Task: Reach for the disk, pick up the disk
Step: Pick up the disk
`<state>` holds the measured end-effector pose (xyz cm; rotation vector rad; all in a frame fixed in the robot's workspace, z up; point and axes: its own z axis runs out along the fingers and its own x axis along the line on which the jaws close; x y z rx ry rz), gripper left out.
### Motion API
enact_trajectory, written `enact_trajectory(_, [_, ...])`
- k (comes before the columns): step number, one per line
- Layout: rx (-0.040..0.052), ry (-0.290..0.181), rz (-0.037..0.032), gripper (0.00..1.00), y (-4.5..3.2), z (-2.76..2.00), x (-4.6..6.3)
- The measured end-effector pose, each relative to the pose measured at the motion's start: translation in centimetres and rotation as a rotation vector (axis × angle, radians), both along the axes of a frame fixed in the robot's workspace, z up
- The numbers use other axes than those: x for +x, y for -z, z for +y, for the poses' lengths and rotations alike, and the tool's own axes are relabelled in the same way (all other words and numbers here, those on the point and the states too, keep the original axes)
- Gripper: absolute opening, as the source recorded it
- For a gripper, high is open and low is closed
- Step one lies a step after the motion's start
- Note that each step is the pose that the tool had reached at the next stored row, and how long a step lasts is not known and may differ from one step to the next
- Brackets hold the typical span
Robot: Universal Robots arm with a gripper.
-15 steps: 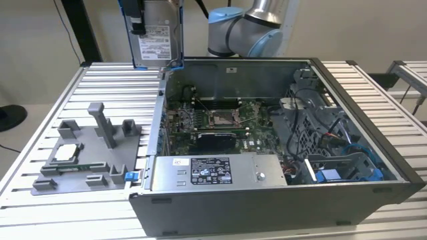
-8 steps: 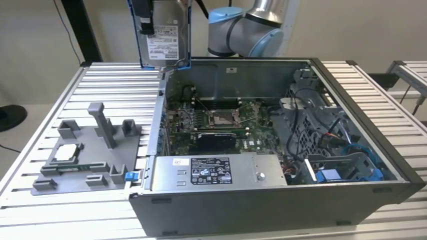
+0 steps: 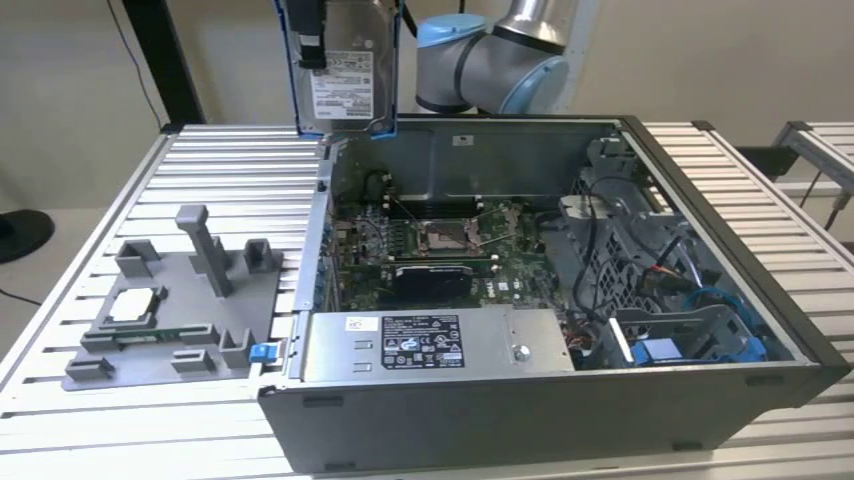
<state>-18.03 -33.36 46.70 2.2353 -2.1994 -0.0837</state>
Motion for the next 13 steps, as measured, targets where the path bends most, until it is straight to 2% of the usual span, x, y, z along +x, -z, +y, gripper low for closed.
enact_trajectory(13, [0.0033,-0.001,0.0061,0.0,0.0,0.0,2.9])
